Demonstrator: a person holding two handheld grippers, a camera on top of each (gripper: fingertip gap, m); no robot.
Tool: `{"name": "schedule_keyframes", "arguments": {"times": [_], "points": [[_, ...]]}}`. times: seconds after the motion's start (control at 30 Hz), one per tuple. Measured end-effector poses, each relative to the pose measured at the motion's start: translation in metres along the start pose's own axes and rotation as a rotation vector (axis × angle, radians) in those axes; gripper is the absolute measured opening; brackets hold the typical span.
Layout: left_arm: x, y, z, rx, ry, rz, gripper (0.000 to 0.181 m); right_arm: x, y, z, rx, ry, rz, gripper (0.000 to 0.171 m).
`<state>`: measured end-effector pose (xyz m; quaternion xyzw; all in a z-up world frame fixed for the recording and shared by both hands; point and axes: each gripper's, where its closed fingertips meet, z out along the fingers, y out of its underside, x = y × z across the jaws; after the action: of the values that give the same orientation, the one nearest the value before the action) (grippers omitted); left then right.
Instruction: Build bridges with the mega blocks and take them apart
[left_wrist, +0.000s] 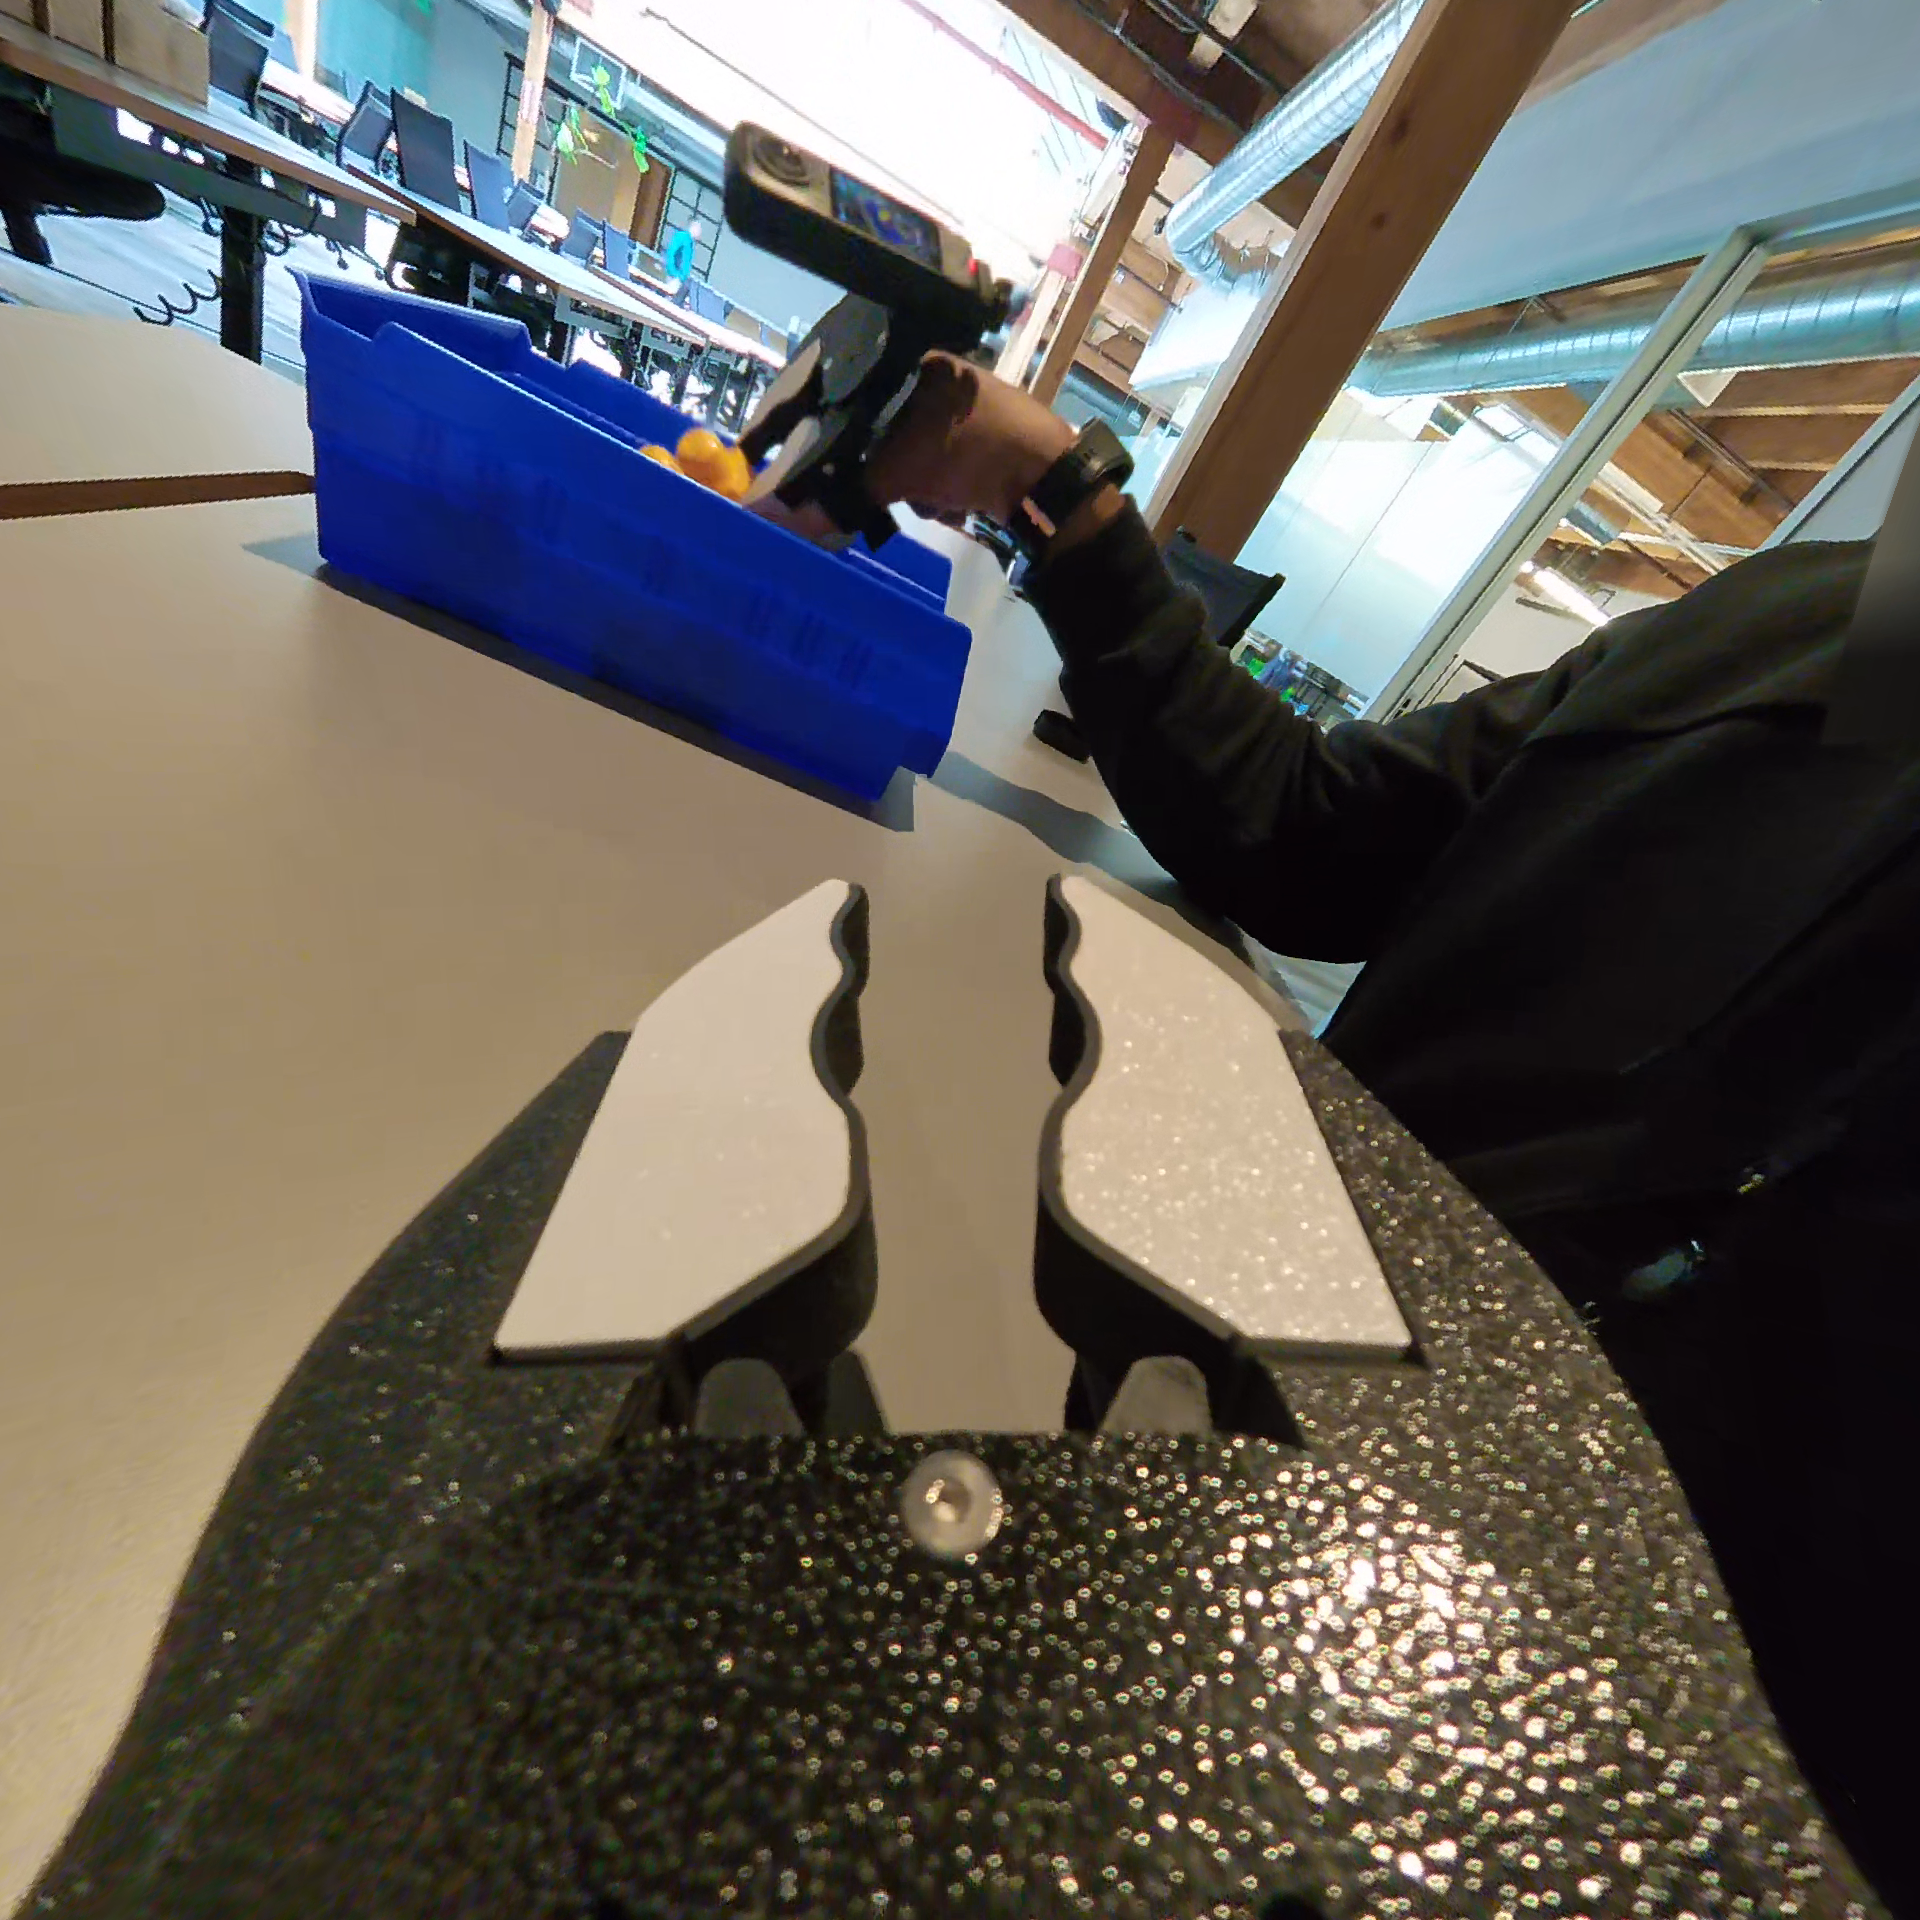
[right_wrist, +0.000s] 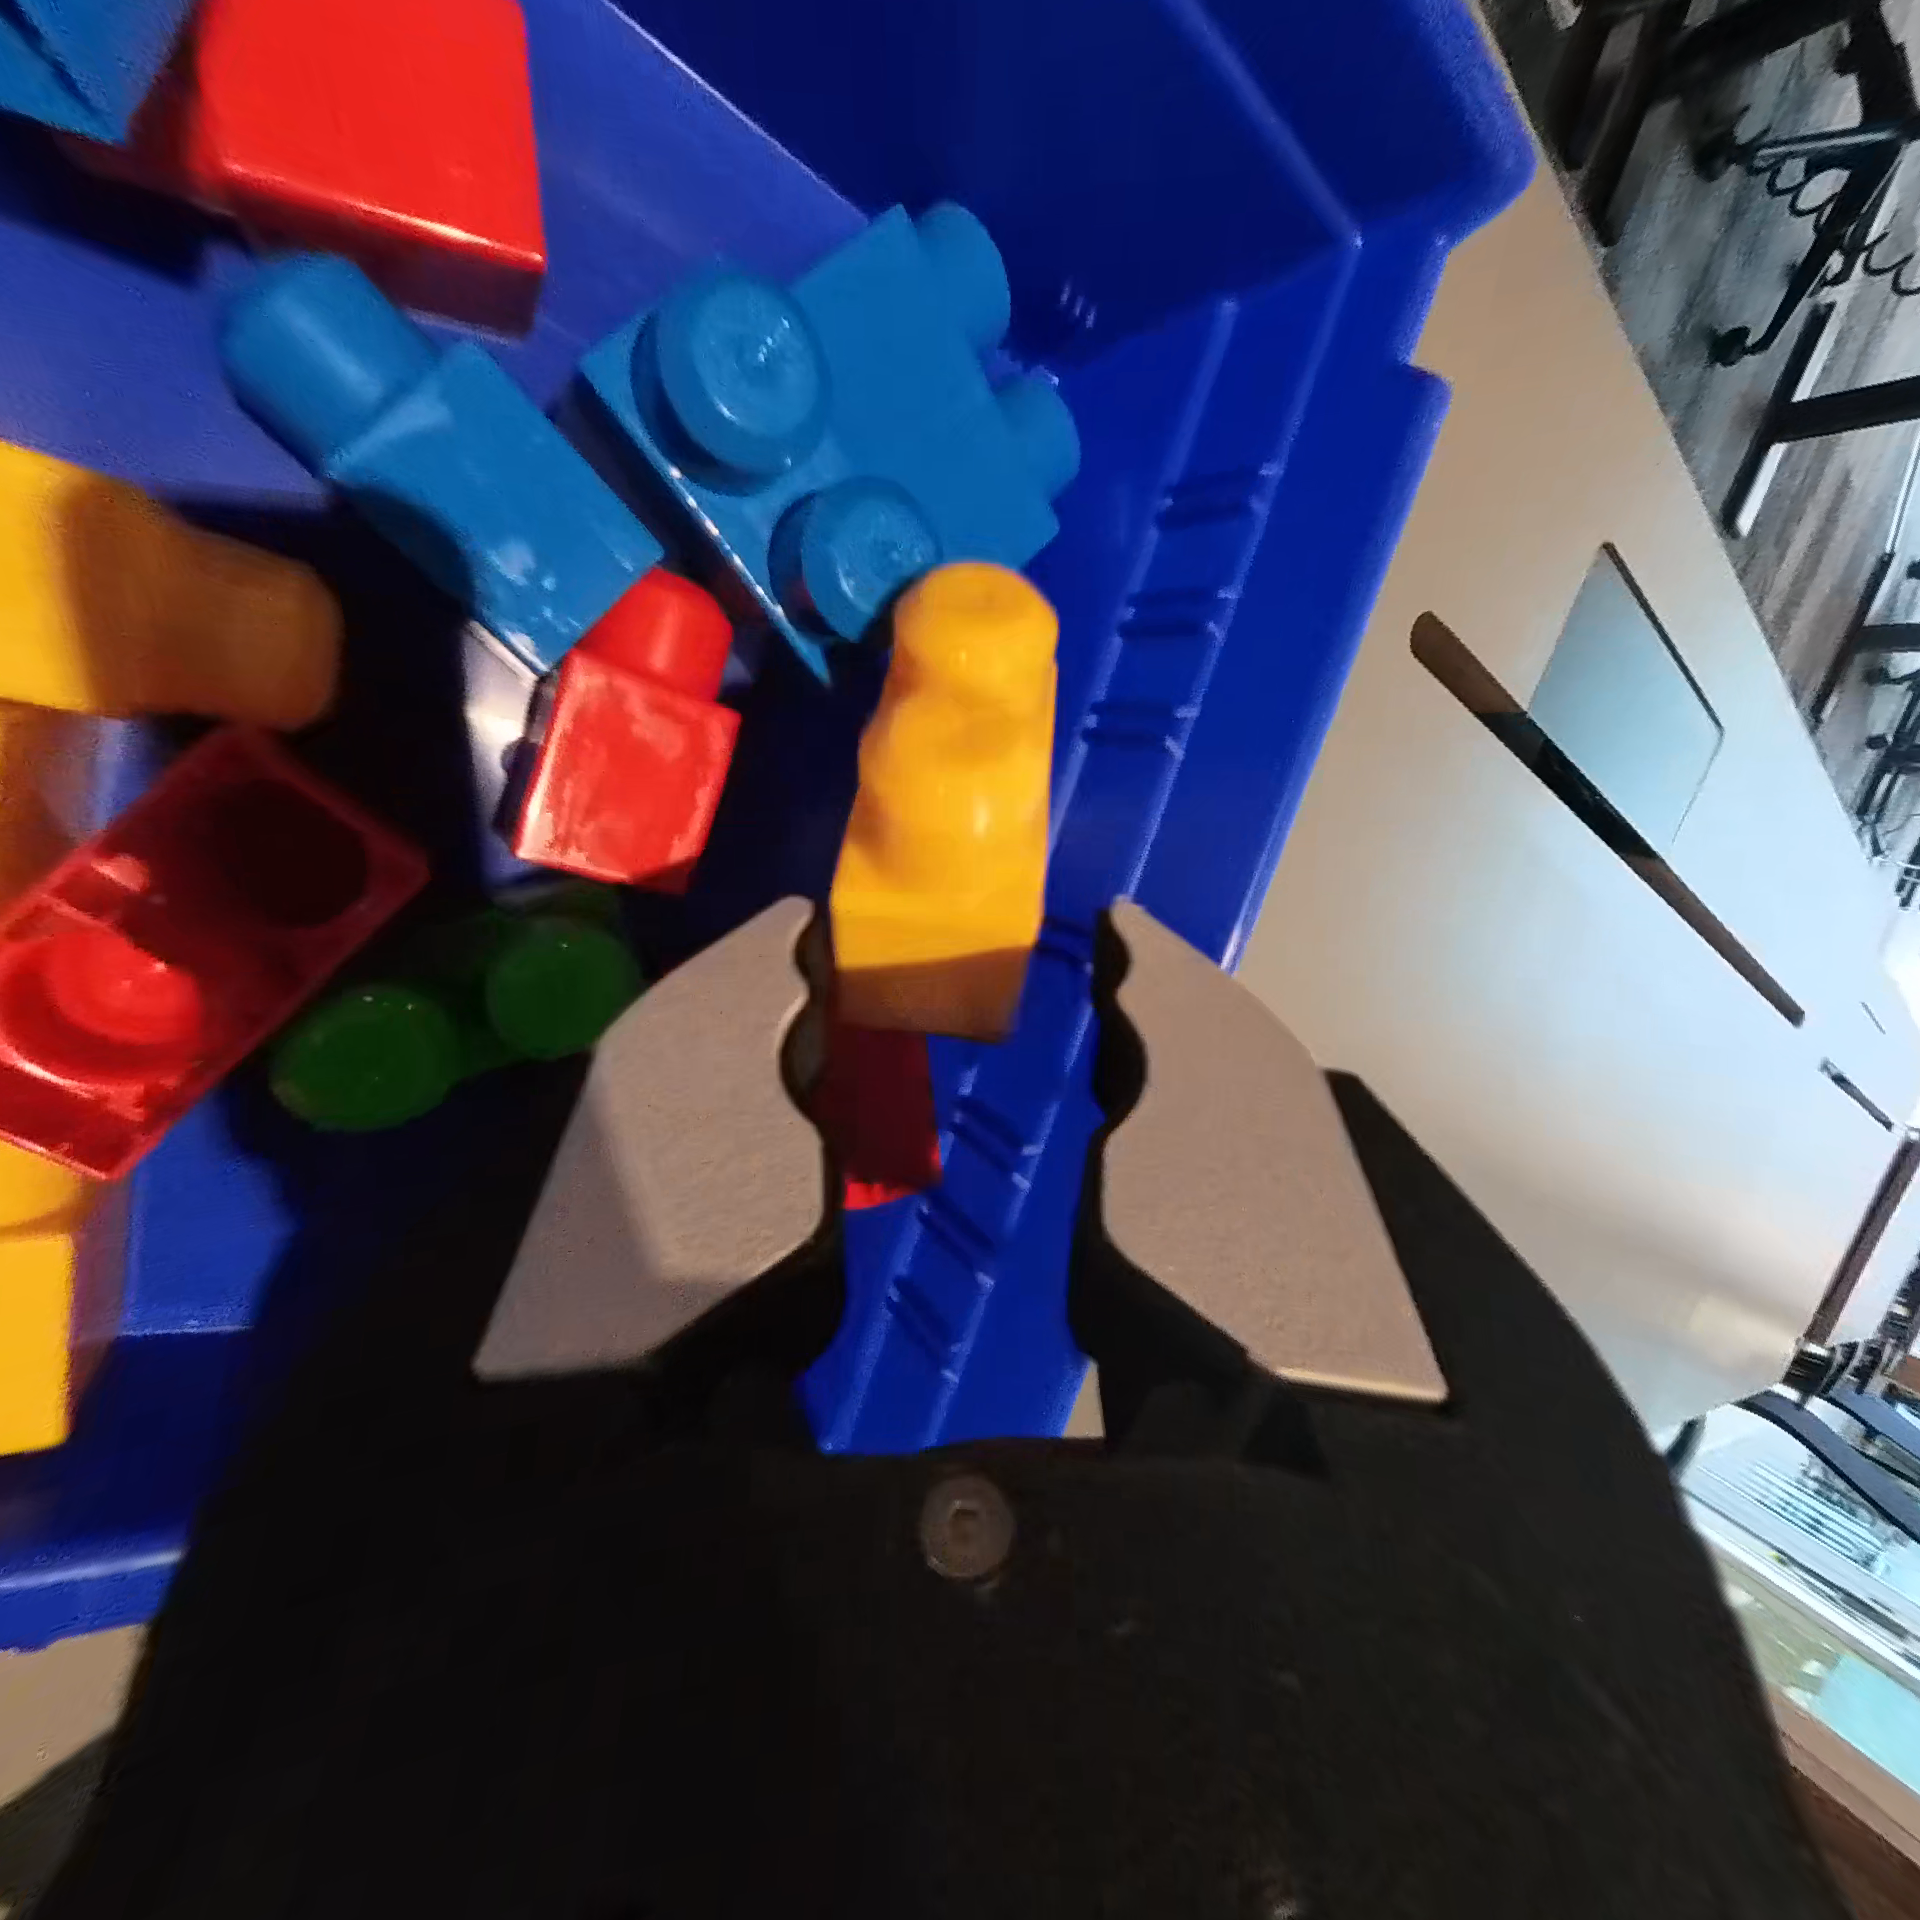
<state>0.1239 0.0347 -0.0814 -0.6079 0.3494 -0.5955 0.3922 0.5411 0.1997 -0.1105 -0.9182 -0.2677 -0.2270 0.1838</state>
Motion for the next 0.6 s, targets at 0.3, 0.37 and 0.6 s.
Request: {"name": "schedule_keyframes", "arguments": {"times": [0.3, 0.37, 0.6], "points": [[0.000, 0.000, 0.000, 0.002, 0.007, -0.003, 0.031, -0.011, -0.054, -0.048, 0.361, -0.140, 0.107, 0.072], [0.000, 0.000, 0.000, 0.002, 0.007, -0.005, 0.031, -0.028, -0.080, -0.085, 0.551, -0.234, 0.094, 0.072], [-0.003, -0.003, -0.002, 0.026, -0.020, -0.002, 0.032, -0.169, -0.124, -0.231, 1.024, -0.593, -0.222, 0.077]]}}
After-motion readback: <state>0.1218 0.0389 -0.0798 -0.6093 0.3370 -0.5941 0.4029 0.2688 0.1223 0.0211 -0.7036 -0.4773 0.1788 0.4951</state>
